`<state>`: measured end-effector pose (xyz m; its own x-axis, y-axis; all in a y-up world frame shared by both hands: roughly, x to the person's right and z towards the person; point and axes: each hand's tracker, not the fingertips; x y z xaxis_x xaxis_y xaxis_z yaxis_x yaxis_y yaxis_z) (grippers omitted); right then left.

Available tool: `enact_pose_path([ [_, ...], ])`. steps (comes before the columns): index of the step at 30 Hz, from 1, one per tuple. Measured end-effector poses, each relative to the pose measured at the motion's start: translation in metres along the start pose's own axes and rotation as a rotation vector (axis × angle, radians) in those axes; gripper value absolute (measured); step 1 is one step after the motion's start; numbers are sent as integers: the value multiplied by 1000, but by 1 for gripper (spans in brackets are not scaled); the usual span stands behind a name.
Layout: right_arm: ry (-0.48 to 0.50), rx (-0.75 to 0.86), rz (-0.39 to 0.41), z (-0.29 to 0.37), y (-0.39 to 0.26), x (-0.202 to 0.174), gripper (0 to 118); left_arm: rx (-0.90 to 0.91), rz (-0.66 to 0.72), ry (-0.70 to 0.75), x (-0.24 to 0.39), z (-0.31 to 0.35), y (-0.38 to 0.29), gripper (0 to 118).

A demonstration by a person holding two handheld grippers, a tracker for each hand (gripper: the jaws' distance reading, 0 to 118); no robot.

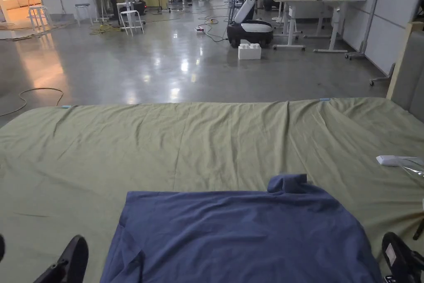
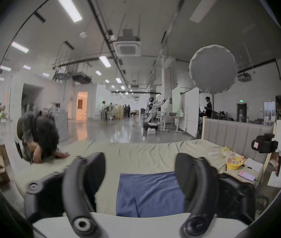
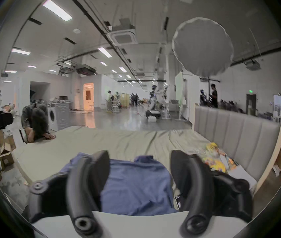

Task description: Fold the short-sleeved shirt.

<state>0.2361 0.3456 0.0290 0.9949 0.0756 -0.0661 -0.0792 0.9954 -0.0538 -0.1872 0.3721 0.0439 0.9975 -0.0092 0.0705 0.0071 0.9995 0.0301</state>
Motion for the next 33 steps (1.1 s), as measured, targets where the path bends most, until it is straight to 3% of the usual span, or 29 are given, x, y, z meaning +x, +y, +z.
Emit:
enact_pose_path([
  [1, 12, 30, 32, 2, 6, -5, 32, -6, -21, -2, 0, -1, 1, 47],
  [2, 15, 38, 35, 4, 8, -9, 11, -10, -49, -7, 4, -1, 4, 22],
  [3, 12, 24, 24, 4, 9, -12, 7, -13, -77, -11, 7, 0, 5, 4],
  [6, -10, 50, 51, 7, 6, -18, 1, -2, -99, 9, 11, 2, 0, 0],
  [7, -5, -7, -6, 7, 0, -18, 0, -19, -94, -11, 8, 2, 1, 0],
  [8, -6, 54, 36, 8, 0, -19, 0, -45, -84, -45, 9, 1, -1, 0],
  [14, -8, -9, -14, 5, -6, -15, 0, -46, -94, -44, 12, -1, -9, 0],
  [20, -3, -63, -75, 7, -24, -7, 0, -175, 82, -66, -18, -13, -28, 0],
  [21, 2, -92, -95, 8, -30, -5, 0, -206, 102, -55, -25, -15, -36, 1],
  [22, 7, -125, -117, 8, -37, -3, 0, -257, 119, -40, -28, -16, -37, 13],
  [24, 11, -210, -180, 10, -51, -1, 0, -371, 141, -47, -47, -28, -63, 75],
  [25, 13, -208, -169, 11, -54, 0, 0, -497, 175, -60, -63, -43, -92, 90],
  [31, -1, -345, -199, 14, -81, 5, 0, -648, 147, 27, -95, -71, -205, 87],
  [33, -12, -366, -245, 14, -84, 6, 0, -719, 238, 5, -103, -87, -233, 84],
])
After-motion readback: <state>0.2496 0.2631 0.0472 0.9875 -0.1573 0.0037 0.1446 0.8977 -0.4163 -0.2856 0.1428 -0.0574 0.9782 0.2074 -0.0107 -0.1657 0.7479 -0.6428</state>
